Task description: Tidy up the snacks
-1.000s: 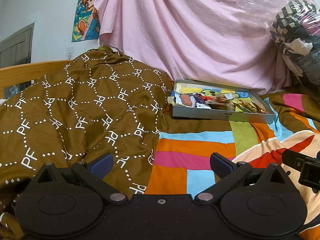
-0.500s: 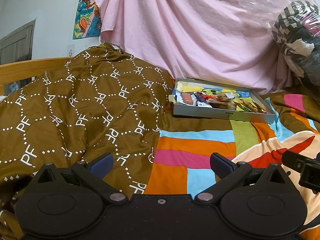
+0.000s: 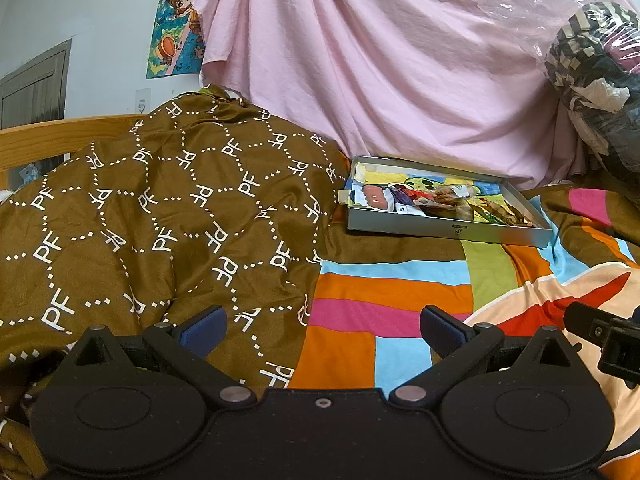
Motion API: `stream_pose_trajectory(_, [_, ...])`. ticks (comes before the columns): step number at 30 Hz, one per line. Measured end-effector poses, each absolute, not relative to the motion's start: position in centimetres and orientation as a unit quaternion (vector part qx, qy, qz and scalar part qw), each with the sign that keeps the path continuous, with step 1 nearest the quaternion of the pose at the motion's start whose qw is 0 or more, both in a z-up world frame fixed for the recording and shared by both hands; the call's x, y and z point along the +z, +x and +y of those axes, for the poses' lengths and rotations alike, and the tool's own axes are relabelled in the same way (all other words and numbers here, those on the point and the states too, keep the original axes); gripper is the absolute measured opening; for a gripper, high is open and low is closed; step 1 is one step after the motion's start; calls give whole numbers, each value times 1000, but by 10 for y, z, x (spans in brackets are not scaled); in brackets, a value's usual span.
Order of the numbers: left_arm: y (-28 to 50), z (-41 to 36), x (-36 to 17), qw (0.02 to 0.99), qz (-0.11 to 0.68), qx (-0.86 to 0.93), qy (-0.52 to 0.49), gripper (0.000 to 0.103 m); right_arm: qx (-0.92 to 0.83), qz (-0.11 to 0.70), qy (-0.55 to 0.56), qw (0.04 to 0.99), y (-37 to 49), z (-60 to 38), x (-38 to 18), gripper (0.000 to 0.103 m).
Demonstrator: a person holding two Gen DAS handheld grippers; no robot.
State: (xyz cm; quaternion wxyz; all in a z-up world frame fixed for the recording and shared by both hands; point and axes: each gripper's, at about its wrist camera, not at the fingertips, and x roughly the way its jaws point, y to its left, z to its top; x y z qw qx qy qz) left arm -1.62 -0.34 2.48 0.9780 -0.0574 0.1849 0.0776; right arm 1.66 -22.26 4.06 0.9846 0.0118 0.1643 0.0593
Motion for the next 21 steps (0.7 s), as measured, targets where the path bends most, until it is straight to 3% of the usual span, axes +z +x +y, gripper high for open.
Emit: stream_pose_trajectory(21, [-19, -9, 28, 976, 193, 94, -41, 102, 59, 165, 12, 984, 17, -223, 41, 103])
